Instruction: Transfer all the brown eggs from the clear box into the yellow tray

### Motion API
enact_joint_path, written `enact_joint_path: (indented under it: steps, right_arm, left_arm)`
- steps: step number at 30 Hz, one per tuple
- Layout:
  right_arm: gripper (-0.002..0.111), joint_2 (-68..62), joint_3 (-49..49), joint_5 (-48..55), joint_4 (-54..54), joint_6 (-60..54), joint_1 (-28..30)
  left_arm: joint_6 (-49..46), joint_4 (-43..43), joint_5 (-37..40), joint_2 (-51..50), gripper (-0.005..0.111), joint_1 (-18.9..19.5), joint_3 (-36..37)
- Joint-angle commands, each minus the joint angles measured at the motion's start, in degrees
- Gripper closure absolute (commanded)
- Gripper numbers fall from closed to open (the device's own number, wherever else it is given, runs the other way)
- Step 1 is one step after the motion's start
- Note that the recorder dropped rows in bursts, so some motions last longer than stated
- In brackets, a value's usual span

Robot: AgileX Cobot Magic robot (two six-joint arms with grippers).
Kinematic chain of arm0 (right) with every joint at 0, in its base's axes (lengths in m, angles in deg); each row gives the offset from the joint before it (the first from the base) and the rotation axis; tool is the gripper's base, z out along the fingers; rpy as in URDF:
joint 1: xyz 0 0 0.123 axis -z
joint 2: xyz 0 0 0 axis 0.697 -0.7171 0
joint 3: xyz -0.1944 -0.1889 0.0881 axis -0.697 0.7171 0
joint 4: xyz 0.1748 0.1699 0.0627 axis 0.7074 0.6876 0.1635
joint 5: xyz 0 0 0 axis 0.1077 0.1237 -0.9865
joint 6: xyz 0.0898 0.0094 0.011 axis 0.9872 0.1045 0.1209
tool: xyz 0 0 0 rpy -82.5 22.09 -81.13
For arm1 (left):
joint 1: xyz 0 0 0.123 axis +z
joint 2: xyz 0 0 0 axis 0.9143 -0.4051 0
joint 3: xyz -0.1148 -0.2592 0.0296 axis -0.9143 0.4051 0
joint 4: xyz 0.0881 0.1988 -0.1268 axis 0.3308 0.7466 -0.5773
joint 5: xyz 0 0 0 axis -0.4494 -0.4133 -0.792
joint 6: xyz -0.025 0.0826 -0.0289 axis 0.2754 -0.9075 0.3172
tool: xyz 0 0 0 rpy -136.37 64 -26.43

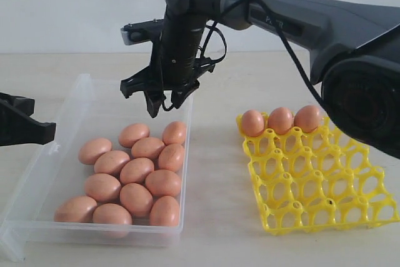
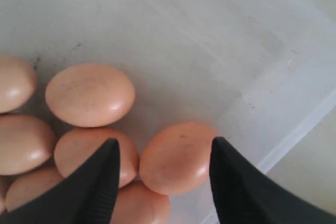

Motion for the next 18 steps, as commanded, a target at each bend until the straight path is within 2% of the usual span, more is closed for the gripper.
enact_joint_path:
  steps: [1,18]
  right_arm:
    - [0.063,0.6,-0.3,0.7,-4.2,5.8,-0.6]
    - [0.063,0.5,4.0,0.7,-6.8,17.4,-2.9]
  left_arm:
    - [1.0,-0.5,0.8,0.5,0.103,0.2,0.3]
    - [0.8,-0.1,0.2,0.5,0.103,0.2,0.3]
